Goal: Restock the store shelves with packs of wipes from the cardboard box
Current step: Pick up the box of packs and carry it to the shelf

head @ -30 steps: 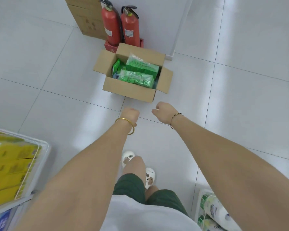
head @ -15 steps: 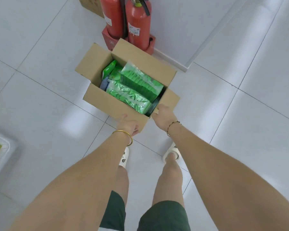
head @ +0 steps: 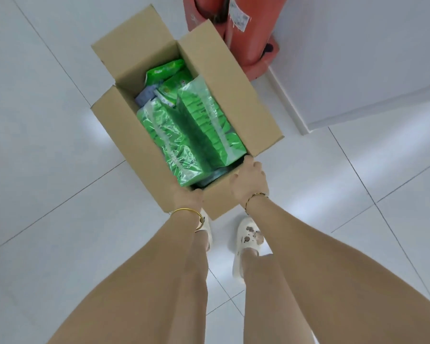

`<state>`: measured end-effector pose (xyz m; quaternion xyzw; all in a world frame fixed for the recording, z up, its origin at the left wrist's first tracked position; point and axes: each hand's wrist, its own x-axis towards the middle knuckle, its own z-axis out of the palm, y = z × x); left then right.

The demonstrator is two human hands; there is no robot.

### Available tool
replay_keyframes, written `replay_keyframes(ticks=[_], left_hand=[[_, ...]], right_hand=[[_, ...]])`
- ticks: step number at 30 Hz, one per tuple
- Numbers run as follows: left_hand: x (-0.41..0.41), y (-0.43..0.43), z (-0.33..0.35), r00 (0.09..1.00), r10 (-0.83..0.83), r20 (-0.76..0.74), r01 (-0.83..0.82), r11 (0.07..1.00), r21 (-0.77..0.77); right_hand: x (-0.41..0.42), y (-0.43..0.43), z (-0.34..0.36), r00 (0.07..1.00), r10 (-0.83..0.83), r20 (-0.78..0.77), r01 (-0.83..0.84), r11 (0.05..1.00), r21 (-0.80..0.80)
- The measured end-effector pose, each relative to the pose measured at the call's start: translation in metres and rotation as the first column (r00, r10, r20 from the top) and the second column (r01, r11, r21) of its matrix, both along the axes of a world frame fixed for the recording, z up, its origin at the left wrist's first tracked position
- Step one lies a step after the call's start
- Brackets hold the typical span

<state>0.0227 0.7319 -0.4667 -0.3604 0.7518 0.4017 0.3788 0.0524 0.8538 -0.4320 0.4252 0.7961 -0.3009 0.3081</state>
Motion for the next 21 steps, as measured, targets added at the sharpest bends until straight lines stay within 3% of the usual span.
replay_keyframes(ticks=[5, 10, 14, 21], left_hand=[[0.012, 0.020, -0.023, 0.994, 0.082, -0.075, -0.093, 0.984, -0.152], [0.020, 0.026, -0.069, 0.976, 0.167, -0.136, -0.209, 0.888, -0.409], [0.029, 0.019, -0.104, 0.973, 0.117, -0.201, -0.197, 0.871, -0.449], [0.037, -0.004, -0.148, 0.947, -0.014, -0.322, -0.128, 0.901, -0.414]], right_hand=[[-0.012, 0.021, -0.047, 0.994, 0.109, 0.020, -0.111, 0.990, 0.084], [-0.012, 0.047, -0.110, 0.972, 0.229, 0.047, -0.234, 0.945, 0.231], [-0.015, 0.067, -0.145, 0.941, 0.336, 0.045, -0.335, 0.902, 0.273], [-0.019, 0.071, -0.177, 0.943, 0.332, 0.007, -0.322, 0.909, 0.266]])
